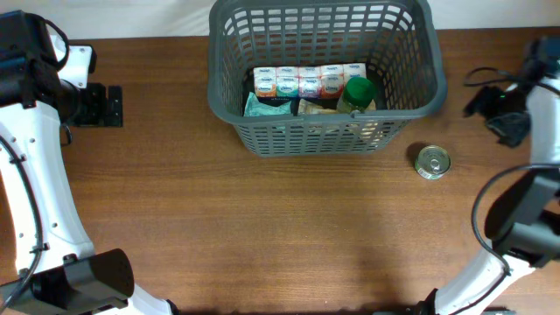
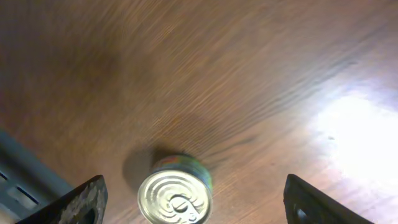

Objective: Pack container
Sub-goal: 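Move the right gripper down onto the tuna can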

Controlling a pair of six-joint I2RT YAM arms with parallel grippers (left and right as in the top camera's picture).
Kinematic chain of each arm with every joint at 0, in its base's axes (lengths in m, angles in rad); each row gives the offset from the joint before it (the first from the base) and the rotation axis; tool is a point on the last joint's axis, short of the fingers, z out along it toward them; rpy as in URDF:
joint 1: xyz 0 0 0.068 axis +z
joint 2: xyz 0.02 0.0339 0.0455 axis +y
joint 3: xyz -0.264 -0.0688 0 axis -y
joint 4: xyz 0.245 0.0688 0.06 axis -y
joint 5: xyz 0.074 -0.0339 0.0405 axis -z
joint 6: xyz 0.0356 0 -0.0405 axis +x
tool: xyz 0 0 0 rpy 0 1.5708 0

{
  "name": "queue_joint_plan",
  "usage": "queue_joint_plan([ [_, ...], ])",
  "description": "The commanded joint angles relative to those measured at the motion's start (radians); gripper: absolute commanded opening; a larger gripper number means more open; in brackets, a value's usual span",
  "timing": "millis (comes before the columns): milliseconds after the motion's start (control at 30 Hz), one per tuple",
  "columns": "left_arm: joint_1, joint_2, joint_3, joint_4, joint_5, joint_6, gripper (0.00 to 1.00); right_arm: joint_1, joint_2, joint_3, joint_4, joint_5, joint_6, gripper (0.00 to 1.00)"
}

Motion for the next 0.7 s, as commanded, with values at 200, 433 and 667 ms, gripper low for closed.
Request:
queue_joint_plan([
  [200,0.003,-0.008,-0.006,0.002,0.011,-0.012,0.99,0.063,0.027,-0.117,0.049,0.026,-0.182,0.89],
  [433,0.003,-0.008,-0.006,0.002,0.011,-0.012,0.99,0.064,0.027,-0.240,0.106,-0.034,-0.277,0.89],
  [667,0.003,-0.008,-0.006,0.002,0.011,-0.012,0.99,0.065,0.027,-0.257,0.107,-0.114,-0.348,0.89],
])
